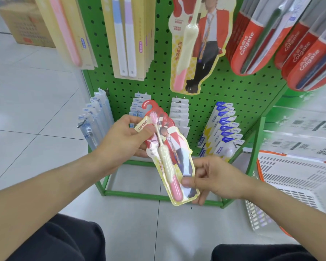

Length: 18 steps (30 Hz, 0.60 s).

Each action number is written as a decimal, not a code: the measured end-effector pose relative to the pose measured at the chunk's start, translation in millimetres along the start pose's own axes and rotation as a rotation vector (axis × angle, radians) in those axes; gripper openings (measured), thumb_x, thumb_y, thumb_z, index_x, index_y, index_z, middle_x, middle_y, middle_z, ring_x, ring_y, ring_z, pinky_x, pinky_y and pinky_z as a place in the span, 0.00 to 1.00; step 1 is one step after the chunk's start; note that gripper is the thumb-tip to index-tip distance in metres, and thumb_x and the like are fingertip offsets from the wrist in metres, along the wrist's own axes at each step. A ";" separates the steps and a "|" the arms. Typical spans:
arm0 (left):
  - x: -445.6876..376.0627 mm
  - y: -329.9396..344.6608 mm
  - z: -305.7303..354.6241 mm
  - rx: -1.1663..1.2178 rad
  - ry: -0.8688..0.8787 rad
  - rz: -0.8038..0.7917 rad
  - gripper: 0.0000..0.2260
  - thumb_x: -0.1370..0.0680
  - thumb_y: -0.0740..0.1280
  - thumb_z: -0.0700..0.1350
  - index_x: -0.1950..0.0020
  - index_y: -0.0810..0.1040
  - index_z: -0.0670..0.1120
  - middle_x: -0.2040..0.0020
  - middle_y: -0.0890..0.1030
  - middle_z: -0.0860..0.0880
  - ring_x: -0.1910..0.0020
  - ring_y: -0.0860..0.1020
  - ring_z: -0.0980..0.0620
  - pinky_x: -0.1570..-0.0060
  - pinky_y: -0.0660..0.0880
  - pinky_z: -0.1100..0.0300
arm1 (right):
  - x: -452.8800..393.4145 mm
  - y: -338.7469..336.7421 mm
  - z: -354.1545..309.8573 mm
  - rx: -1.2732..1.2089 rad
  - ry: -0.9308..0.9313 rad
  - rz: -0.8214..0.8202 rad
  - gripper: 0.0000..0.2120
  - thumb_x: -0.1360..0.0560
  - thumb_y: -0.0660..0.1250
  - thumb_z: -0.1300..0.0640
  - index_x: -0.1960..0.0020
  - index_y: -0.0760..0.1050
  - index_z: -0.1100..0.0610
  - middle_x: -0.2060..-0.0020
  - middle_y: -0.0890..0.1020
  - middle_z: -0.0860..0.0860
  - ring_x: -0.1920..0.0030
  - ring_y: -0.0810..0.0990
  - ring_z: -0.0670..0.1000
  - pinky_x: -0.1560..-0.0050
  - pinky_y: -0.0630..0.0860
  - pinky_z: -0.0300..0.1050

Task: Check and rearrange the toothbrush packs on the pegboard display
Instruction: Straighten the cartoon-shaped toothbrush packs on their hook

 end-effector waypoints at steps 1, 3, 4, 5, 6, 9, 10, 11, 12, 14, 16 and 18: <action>1.6 1.8 0.0 -0.035 0.002 -0.017 0.18 0.21 0.71 0.44 0.36 0.68 0.42 0.56 0.86 0.42 0.66 0.84 0.47 0.66 0.83 0.54 | 0.1 -0.4 -1.3 -0.018 -0.009 0.013 0.14 0.26 0.71 0.50 0.49 0.81 0.60 0.62 0.86 0.60 0.65 0.86 0.57 0.65 0.84 0.48; 5.2 6.3 -3.1 -0.110 -0.015 -0.054 0.26 0.24 0.73 0.44 0.32 0.63 0.45 0.53 0.82 0.42 0.65 0.85 0.44 0.65 0.83 0.52 | 0.7 0.5 -5.7 -0.035 -0.041 0.059 0.10 0.26 0.70 0.49 0.54 0.82 0.55 0.65 0.85 0.58 0.68 0.85 0.56 0.67 0.83 0.47; 6.7 8.9 -4.9 -0.129 -0.031 -0.073 0.30 0.24 0.74 0.44 0.30 0.59 0.48 0.51 0.81 0.42 0.64 0.85 0.42 0.64 0.83 0.50 | 0.9 0.4 -7.8 -0.022 -0.067 0.100 0.09 0.26 0.70 0.48 0.58 0.82 0.53 0.67 0.85 0.58 0.68 0.84 0.55 0.68 0.81 0.46; 7.6 11.3 -7.0 -0.136 -0.049 -0.088 0.33 0.25 0.74 0.45 0.28 0.56 0.52 0.50 0.79 0.40 0.64 0.85 0.41 0.63 0.83 0.49 | 0.7 -0.5 -8.3 0.018 -0.105 0.150 0.09 0.26 0.71 0.49 0.59 0.82 0.53 0.68 0.84 0.57 0.69 0.83 0.54 0.67 0.80 0.45; 8.4 13.3 -8.7 -0.141 -0.064 -0.103 0.34 0.25 0.75 0.45 0.29 0.55 0.54 0.49 0.79 0.40 0.63 0.85 0.39 0.61 0.83 0.47 | 0.4 -1.3 -9.1 0.074 -0.150 0.201 0.09 0.25 0.72 0.50 0.59 0.82 0.55 0.68 0.83 0.58 0.69 0.81 0.52 0.65 0.77 0.45; 10.7 16.1 -10.9 -0.138 -0.067 -0.132 0.30 0.25 0.74 0.44 0.32 0.59 0.52 0.48 0.80 0.40 0.61 0.86 0.39 0.56 0.84 0.47 | -0.1 1.2 -12.5 0.231 -0.254 0.298 0.05 0.25 0.76 0.54 0.56 0.82 0.55 0.68 0.83 0.56 0.69 0.79 0.49 0.66 0.76 0.53; 10.9 15.3 -11.7 -0.128 -0.057 -0.130 0.29 0.25 0.74 0.42 0.31 0.60 0.49 0.48 0.80 0.40 0.61 0.86 0.39 0.56 0.84 0.49 | 0.0 3.9 -14.6 0.248 -0.278 0.295 0.04 0.26 0.77 0.55 0.55 0.83 0.55 0.68 0.83 0.54 0.69 0.80 0.48 0.66 0.78 0.53; 10.7 14.3 -12.3 -0.122 -0.047 -0.125 0.29 0.25 0.74 0.41 0.30 0.61 0.48 0.47 0.80 0.40 0.61 0.86 0.39 0.56 0.84 0.51 | 0.3 6.8 -16.8 0.254 -0.312 0.280 0.03 0.26 0.77 0.57 0.54 0.83 0.54 0.65 0.82 0.52 0.66 0.81 0.47 0.65 0.80 0.52; 10.8 13.0 -12.7 -0.111 -0.039 -0.119 0.29 0.25 0.74 0.40 0.29 0.61 0.49 0.45 0.80 0.40 0.60 0.86 0.39 0.57 0.84 0.52 | 0.6 10.2 -19.2 0.243 -0.346 0.249 0.04 0.26 0.77 0.58 0.52 0.84 0.53 0.61 0.82 0.50 0.61 0.82 0.47 0.63 0.81 0.49; 10.6 10.7 -12.2 -0.061 -0.024 -0.119 0.30 0.24 0.72 0.36 0.28 0.61 0.50 0.42 0.79 0.38 0.58 0.86 0.38 0.56 0.84 0.52 | 0.6 13.7 -20.2 0.090 -0.357 0.151 0.10 0.25 0.75 0.59 0.44 0.83 0.52 0.49 0.81 0.50 0.52 0.81 0.49 0.55 0.81 0.45; 10.7 8.8 -11.5 0.001 -0.012 -0.134 0.30 0.23 0.70 0.34 0.27 0.60 0.51 0.42 0.79 0.36 0.57 0.86 0.36 0.54 0.84 0.50 | 0.7 12.8 -18.6 -0.133 -0.293 0.040 0.17 0.24 0.73 0.59 0.35 0.80 0.53 0.42 0.80 0.58 0.48 0.81 0.59 0.49 0.80 0.48; 12.4 6.9 -11.3 0.031 0.002 -0.143 0.31 0.22 0.69 0.34 0.25 0.60 0.51 0.41 0.80 0.36 0.56 0.85 0.35 0.52 0.84 0.48 | -0.1 11.7 -15.7 -0.224 -0.242 -0.038 0.21 0.24 0.71 0.60 0.31 0.77 0.53 0.39 0.80 0.61 0.44 0.80 0.67 0.40 0.80 0.57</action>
Point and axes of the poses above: each hand's wrist, its own x-axis away from the middle knuckle, its own y-axis out of the palm, z = x × y, the point moved 3 cm from there along -x, towards the middle knuckle
